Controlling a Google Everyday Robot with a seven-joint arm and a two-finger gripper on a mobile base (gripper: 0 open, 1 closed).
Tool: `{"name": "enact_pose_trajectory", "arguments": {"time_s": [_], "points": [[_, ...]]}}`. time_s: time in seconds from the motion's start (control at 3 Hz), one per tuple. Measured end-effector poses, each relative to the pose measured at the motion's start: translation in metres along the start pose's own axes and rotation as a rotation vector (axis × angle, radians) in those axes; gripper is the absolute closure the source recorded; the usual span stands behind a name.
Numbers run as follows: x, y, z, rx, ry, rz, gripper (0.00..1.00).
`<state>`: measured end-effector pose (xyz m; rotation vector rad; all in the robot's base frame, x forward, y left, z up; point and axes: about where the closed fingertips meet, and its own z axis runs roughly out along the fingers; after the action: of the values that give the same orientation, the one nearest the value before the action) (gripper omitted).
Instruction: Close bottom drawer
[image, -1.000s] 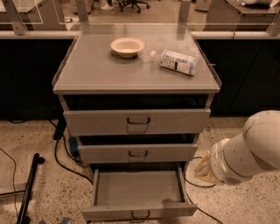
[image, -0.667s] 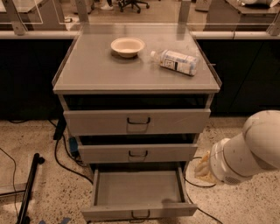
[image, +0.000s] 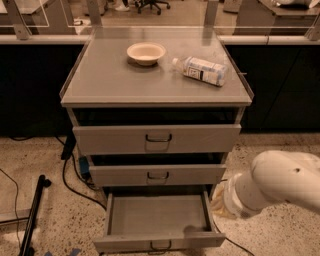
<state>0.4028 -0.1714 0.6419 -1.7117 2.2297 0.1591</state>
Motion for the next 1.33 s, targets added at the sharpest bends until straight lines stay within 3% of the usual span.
{"name": "enact_pose_trajectory", "arguments": {"time_s": [0.33,0.67,1.0,1.33], "points": [[0.022,0.0,0.063,0.025,-0.073,0.035,1.0],[0.044,-0.005,0.095,0.07,-0.131,0.057,1.0],[0.064,-0.004,0.138,0.04,-0.142,0.1,1.0],[0.063,-0.002,0.147,0.027,-0.141,0.101,1.0]]}}
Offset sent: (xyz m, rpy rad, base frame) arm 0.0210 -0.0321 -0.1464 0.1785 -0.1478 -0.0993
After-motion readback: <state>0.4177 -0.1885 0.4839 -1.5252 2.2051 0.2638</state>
